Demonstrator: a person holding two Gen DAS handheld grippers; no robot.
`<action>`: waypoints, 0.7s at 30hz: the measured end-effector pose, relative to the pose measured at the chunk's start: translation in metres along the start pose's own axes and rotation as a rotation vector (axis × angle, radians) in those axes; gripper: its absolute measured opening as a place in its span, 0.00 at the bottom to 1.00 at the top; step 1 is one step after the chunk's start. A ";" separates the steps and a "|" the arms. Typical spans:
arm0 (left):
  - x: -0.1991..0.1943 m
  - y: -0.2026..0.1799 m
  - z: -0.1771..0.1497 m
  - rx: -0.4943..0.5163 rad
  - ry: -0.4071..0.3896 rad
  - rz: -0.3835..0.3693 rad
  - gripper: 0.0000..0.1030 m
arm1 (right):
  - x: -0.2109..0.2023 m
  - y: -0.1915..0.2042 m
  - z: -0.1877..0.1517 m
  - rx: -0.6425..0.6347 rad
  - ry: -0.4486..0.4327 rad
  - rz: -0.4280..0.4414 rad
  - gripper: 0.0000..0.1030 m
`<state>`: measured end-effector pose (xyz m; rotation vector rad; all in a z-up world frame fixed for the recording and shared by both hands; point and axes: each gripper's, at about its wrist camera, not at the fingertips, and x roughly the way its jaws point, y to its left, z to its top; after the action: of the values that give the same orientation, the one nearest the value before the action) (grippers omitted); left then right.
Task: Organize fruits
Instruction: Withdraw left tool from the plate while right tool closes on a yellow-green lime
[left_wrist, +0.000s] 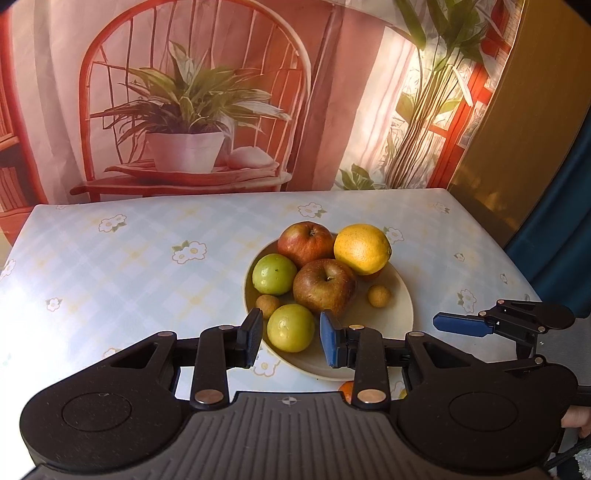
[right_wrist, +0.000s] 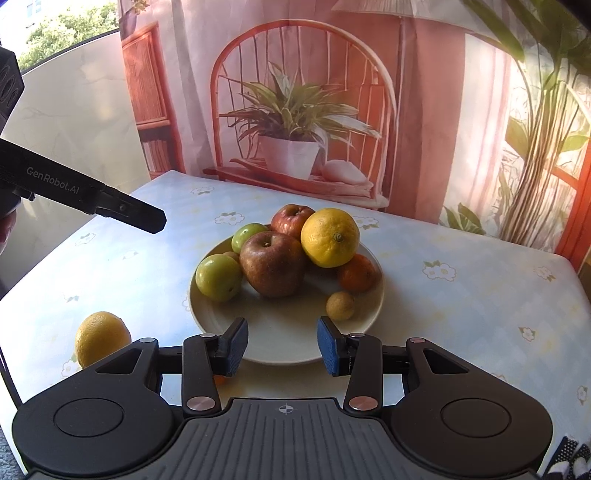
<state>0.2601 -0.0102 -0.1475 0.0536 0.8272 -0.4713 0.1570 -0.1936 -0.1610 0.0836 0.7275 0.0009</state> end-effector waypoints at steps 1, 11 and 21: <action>-0.002 0.000 -0.003 0.002 -0.001 0.007 0.35 | -0.001 0.001 -0.003 0.005 0.003 0.002 0.37; -0.004 -0.006 -0.018 0.009 0.006 0.024 0.35 | -0.001 0.007 -0.034 0.060 0.050 0.016 0.38; -0.001 -0.013 -0.029 0.007 0.026 0.006 0.35 | 0.002 0.024 -0.048 0.017 0.064 0.018 0.40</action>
<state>0.2338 -0.0146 -0.1651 0.0686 0.8510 -0.4688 0.1272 -0.1661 -0.1967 0.1065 0.7908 0.0152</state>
